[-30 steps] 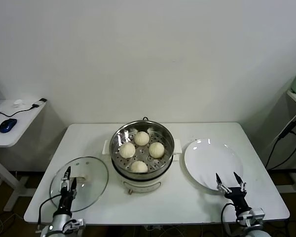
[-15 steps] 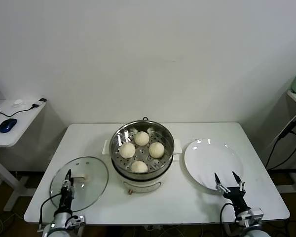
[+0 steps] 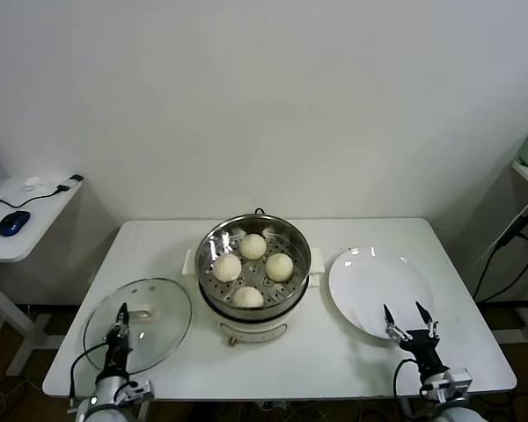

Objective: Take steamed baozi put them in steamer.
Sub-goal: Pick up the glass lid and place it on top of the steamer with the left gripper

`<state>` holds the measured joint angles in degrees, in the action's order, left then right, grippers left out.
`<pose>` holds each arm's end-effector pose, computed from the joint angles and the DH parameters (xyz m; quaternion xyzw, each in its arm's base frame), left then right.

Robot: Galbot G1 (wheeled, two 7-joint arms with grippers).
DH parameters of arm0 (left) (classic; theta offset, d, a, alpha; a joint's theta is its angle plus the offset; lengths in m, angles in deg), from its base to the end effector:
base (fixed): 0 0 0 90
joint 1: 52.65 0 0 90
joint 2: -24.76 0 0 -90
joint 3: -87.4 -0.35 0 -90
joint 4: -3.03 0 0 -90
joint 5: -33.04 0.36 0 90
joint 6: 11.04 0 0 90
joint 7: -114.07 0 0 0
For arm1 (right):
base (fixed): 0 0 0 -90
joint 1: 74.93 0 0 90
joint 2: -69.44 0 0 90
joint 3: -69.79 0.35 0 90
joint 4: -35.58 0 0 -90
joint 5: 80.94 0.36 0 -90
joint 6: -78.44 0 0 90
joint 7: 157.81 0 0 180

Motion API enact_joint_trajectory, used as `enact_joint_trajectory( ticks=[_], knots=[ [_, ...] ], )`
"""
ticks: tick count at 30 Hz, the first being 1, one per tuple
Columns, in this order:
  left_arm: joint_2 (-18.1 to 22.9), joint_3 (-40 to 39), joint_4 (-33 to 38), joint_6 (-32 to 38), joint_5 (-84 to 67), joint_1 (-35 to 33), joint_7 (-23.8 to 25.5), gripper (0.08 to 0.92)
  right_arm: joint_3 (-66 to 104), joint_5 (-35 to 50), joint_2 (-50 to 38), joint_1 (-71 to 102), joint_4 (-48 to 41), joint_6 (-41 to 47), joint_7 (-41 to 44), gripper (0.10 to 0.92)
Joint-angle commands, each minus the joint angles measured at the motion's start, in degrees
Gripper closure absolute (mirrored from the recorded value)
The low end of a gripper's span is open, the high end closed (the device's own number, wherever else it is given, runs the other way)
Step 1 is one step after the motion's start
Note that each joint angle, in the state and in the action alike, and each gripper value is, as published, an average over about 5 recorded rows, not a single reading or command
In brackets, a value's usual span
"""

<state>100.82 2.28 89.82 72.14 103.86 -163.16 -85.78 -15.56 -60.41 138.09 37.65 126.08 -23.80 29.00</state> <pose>0.2121 0.1188 -0.4551 0.0665 -0.7061 -0.6979 0.0993 0.2113 -0.1535 -0.4263 0.0268 -0.9969 0.0136 0.0725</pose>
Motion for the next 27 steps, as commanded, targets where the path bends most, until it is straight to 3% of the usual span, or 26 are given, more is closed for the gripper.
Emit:
enact_joint_trajectory(
  ticks=[1, 10, 19, 27],
  knots=[
    [0.34, -0.31, 2.27, -0.13, -0.12, 0.26, -0.34, 0.861, 0.57, -0.06, -0.09, 0.05, 0.44, 0.04, -0.17, 0.203],
    [-3.33, 2.67, 14.88, 0.15, -3.62, -3.08, 4.07, 0.861, 1.57, -3.97, -0.27, -0.76, 1.91, 3.54, -3.93, 0.203],
    [-11.43, 5.35, 32.36, -10.48, -14.54, -1.46, 22.79, 0.861, 0.66, -5.32, -0.33, -2.04, 2.0, 3.98, -3.96, 0.203],
    [-12.03, -3.29, 38.41, -18.01, -10.21, 3.56, 29.18, 0.861, -0.02, -6.12, -1.14, -2.45, 0.81, 1.81, -2.85, 0.203]
  ],
)
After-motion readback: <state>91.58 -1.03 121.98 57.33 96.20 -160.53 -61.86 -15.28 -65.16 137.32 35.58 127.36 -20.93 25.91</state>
